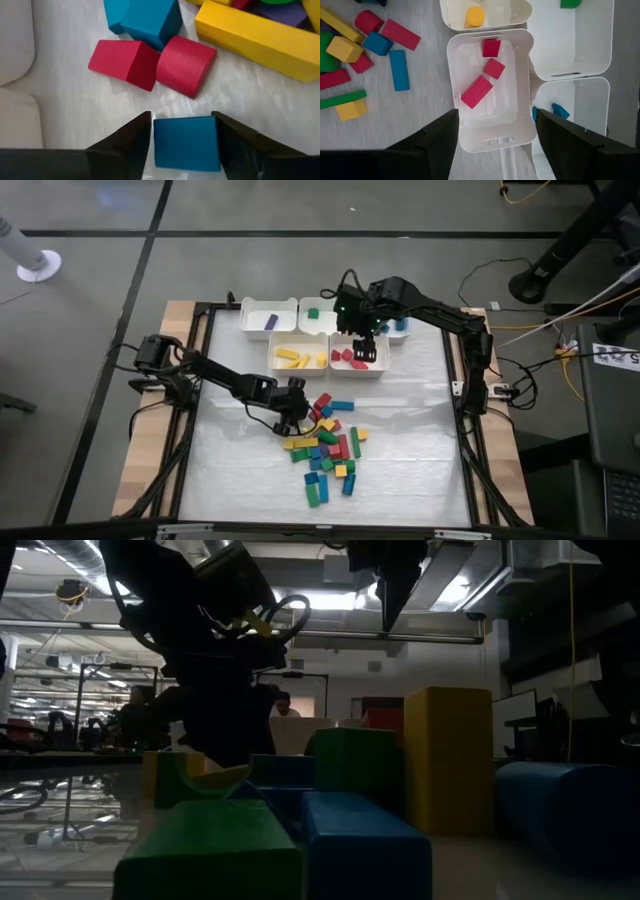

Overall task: Sort blocks
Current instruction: Put the blue block into the top right bin

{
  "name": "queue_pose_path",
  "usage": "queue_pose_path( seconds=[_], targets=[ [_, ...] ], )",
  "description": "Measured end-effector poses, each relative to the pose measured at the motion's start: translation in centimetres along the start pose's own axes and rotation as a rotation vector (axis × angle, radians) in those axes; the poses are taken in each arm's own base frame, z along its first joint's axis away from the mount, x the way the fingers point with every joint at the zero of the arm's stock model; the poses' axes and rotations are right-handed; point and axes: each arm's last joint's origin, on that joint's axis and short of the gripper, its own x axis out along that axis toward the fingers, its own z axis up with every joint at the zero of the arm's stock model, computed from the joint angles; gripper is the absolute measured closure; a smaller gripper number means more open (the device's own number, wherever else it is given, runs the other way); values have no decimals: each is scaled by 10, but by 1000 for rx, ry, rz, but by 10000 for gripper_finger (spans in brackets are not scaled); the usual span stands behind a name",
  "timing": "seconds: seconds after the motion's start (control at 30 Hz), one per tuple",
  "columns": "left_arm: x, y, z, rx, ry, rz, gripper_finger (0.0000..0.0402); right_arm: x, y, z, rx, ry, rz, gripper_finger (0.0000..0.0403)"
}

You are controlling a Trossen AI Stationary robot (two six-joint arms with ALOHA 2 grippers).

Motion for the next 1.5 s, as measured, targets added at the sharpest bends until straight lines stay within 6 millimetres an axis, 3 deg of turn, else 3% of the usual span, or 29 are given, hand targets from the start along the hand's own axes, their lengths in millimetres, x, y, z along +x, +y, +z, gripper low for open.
queue_pose_path(
  seconds=[0.17,0.53,0.7,0.9,1.2,1.33,1.5],
  targets=[
    [0,1,-1,-1,7,11,259,0,1,0,0,-5,22,141],
    [-3,2,1,-111,8,20,261,0,2,1,-4,-15,76,141],
    [-11,9,13,-202,-48,30,261,-1,4,0,-5,-30,127,141],
    [-30,26,31,-287,-150,63,261,-35,5,-17,-23,-117,113,141],
    [-67,71,54,-418,-364,161,261,-105,13,-66,-134,-339,148,141],
    [-78,87,62,-496,-440,171,261,-119,22,-81,-230,-464,341,141],
    [-88,98,72,-578,-511,103,248,-111,33,-86,-380,-625,513,141]
  ],
)
